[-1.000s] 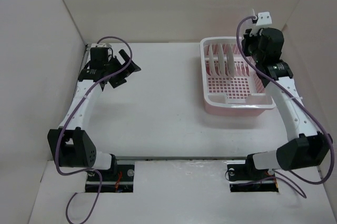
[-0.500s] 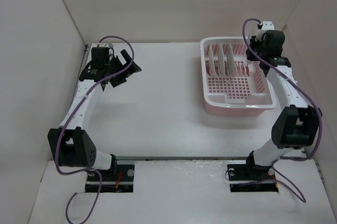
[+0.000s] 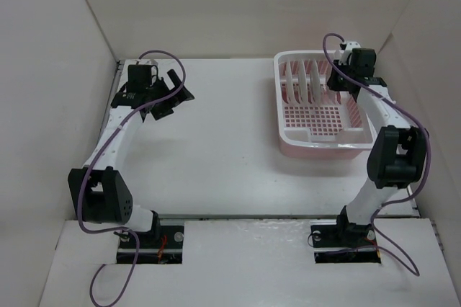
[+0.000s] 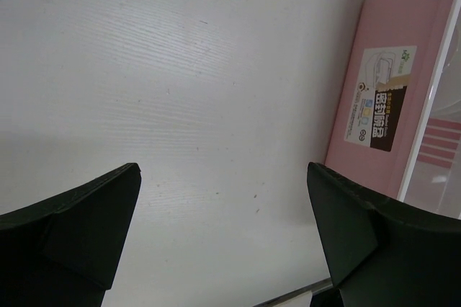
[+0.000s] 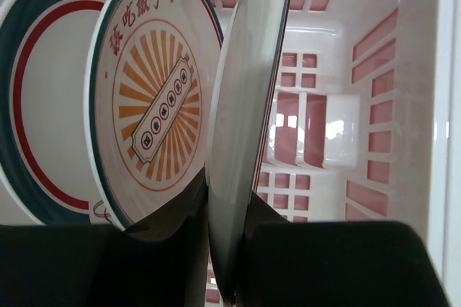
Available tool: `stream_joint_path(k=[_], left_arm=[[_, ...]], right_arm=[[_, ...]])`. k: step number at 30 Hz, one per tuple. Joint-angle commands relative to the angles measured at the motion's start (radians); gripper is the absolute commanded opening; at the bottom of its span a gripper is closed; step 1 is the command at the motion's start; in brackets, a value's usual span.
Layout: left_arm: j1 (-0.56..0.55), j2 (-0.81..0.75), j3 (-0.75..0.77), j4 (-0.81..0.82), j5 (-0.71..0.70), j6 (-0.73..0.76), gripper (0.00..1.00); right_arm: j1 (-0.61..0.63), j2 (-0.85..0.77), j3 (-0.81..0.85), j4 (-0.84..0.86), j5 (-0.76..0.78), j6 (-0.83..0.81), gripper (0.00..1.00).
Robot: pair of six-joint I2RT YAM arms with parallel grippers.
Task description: Load the plates into the dish rack
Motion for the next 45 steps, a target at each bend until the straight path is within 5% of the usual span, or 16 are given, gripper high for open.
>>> stream_joint_path(k=[1,15,19,36,39,45], left_arm=[[-0.002,0.003,0.053,0.022,0.008,0.023,1.00],[-0.002,0.003,0.062,0.013,0.008,0.023,1.00],[-0.002,0.003,0.062,0.013,0.008,0.023,1.00],[-0.002,0.003,0.053,0.013,0.017,0.023,1.00],[-0.002,0.003,0.053,0.013,0.017,0.042,1.00],[-0.002,0.003,0.097,-0.020,-0.003,0.052,1.00]], right_arm=[[-0.010,0.025,0.072,0.039,-0.036,-0.001,0.00],[-0.010,0.065,0.100,0.011,0.002,-0.001,0.00],[-0.010,0.065,0.100,0.002,0.013,0.009,0.26],[-0.010,-0.065,0.118,-0.019,0.065,0.075,0.67],[-0.010,-0.114,0.138,-0.032,0.075,0.086,0.85],[-0.019,-0.191,0.239,-0.123,0.118,0.104,1.00]])
